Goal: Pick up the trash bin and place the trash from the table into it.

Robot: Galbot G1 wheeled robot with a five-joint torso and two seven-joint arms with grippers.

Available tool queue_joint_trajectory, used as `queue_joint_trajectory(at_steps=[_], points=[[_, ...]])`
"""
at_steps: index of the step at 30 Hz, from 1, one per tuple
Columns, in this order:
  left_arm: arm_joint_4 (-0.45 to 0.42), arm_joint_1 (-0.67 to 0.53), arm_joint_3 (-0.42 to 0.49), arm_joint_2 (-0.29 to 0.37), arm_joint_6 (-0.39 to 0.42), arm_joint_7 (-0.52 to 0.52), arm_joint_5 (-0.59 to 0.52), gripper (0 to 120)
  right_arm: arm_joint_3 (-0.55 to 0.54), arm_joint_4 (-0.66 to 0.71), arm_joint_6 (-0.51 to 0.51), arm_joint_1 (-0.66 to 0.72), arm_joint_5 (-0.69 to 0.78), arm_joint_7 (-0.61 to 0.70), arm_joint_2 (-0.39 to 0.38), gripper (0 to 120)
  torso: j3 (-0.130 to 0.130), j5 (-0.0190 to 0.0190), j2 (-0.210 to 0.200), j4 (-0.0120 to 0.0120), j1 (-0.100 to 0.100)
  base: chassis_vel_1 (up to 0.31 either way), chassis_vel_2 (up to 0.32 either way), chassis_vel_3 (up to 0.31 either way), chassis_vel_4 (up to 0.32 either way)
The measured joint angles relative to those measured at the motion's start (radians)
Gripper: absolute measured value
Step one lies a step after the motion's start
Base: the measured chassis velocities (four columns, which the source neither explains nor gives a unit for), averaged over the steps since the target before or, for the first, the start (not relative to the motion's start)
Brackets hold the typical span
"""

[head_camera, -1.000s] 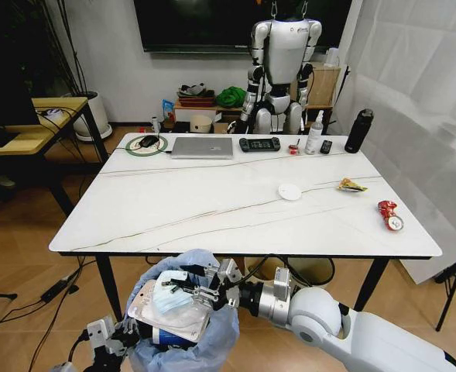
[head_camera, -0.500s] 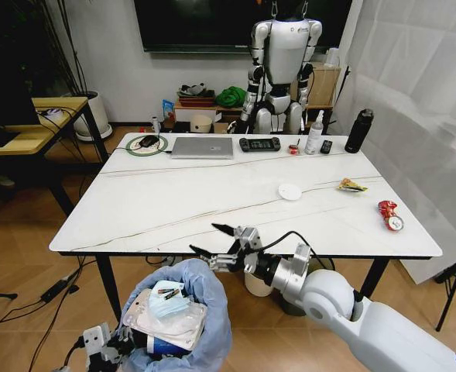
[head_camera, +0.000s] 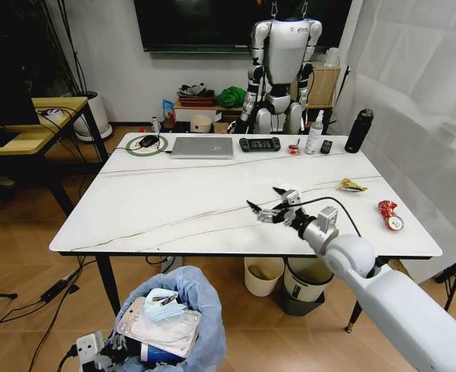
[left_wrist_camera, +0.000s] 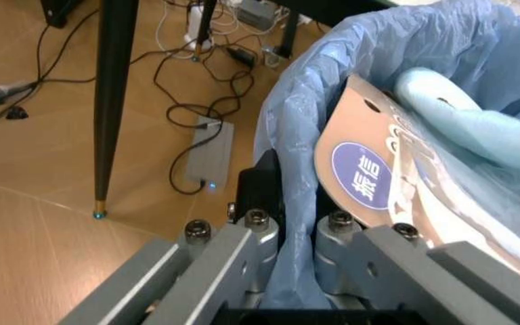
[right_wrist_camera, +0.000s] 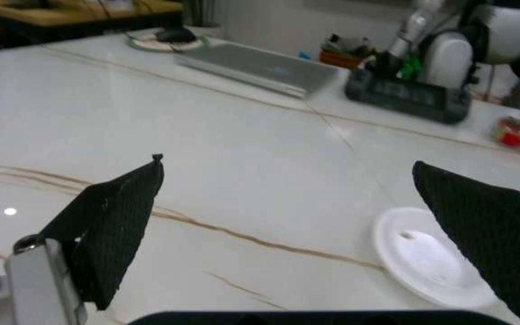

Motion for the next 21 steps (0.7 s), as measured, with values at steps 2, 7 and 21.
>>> queue_joint_trajectory(at_steps=[2,7,21], points=[[-0.005,0.003,0.001,-0.003,-0.002,0.001,0.002,0,-0.001,-0.043,0.000,0.020,-0.012,-0.007,0.000,100,0.000,0.0000,0.000,0.0000,0.000,0.000,0.000,0.000,0.000],[-0.017,0.016,0.016,-0.017,-0.009,0.009,0.015,0,-0.032,-0.235,0.010,0.131,-0.056,-0.044,0.018,100,0.000,-0.0002,0.000,-0.0001,0.000,0.000,0.000,0.000,0.000],[-0.020,0.006,0.016,-0.030,-0.009,0.008,0.020,0,-0.144,-0.468,0.046,0.251,-0.117,-0.087,0.090,96,0.000,-0.0002,0.000,0.0001,0.000,0.000,0.000,0.000,0.000]])
